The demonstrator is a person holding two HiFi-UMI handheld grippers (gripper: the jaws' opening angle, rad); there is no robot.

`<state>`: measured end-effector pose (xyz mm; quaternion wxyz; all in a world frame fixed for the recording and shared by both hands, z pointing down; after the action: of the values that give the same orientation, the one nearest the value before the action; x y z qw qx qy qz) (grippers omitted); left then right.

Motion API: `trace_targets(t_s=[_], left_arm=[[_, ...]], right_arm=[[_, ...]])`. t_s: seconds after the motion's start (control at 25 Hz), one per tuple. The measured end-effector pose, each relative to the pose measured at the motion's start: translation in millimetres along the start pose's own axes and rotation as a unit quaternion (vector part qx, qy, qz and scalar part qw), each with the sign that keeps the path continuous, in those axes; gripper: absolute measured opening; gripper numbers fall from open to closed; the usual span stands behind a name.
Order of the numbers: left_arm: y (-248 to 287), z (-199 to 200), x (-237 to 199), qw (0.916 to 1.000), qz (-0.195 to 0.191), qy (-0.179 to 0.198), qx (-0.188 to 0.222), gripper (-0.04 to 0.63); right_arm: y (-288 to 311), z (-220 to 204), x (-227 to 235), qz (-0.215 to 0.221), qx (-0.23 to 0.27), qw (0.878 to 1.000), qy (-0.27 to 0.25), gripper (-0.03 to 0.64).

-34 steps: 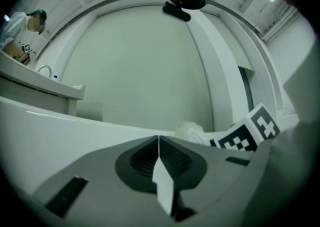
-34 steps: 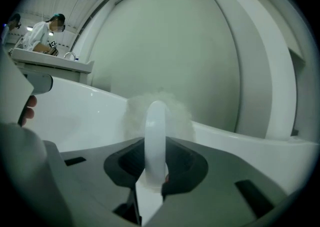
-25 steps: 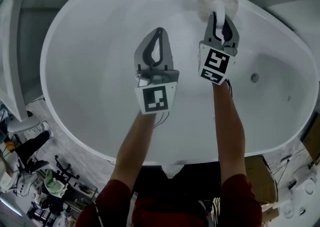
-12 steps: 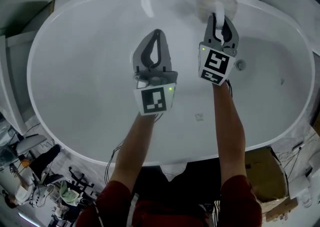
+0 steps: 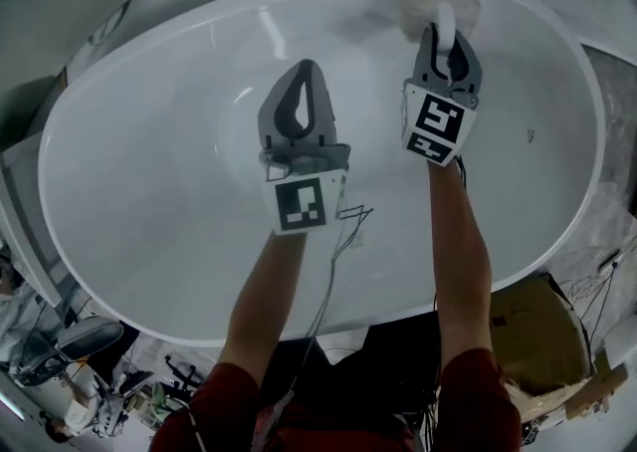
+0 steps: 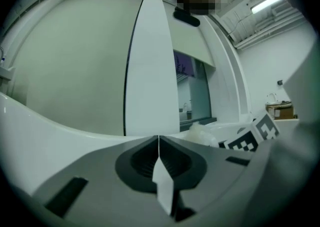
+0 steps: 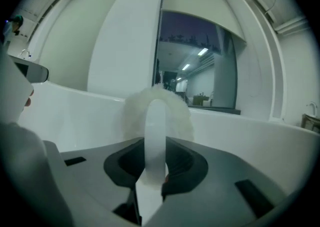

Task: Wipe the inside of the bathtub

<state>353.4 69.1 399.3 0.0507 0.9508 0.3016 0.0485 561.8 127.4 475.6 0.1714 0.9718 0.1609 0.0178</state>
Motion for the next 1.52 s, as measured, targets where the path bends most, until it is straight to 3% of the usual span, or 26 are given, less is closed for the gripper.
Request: trace_targets(t_s=[0.24, 0.48, 0.8, 0.96, 1.12, 1.24, 1.4, 1.52], left_arm=[[24, -8, 64, 0.9996, -0.029, 0.005, -0.002, 0.016], [26, -13, 102, 0.9985, -0.054, 0.01, -0.001, 0.016], [13, -9, 66, 0.9993, -0.036, -0.003, -0.005, 0.016], [-7, -2, 8, 1.0, -0.004, -0.008, -0.001, 0.017], [-26, -1, -70, 0.9997, 0.024, -0.008, -0.006, 0.017], [-49, -2, -145, 0.9984, 0.054, -0.01, -0.008, 0.017], [-96, -8, -279, 0.9928, 0.119, -0.007, -0.006, 0.017], [-117, -12, -345, 0.9898, 0.142, 0.002, -0.008, 0.017]], right_arm=[[-3, -22, 77, -0.032, -0.008, 0.999, -0.004, 0.091], [-18, -41, 114, -0.054, -0.03, 0.998, -0.001, 0.091], [-20, -36, 87, -0.058, -0.033, 0.998, 0.007, 0.091], [-17, -20, 28, -0.024, -0.03, 0.999, -0.002, 0.091], [-10, -3, -62, 0.015, -0.025, 0.999, -0.018, 0.091], [-1, 10, -149, 0.049, -0.021, 0.998, -0.023, 0.091], [15, 28, -302, 0.118, -0.01, 0.992, -0.038, 0.091], [21, 37, -378, 0.149, -0.008, 0.987, -0.051, 0.091]])
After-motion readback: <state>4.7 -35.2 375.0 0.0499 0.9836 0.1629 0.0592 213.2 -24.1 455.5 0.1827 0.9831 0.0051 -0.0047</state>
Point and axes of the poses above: the fingertips, and each gripper's own axes: y forward along the fingers, x to its right, z out of its top, the point moved 10 cm from there along -y, backward along the fingers, and after that the axes turned 12 degrees about z, right-handed, at the moved point
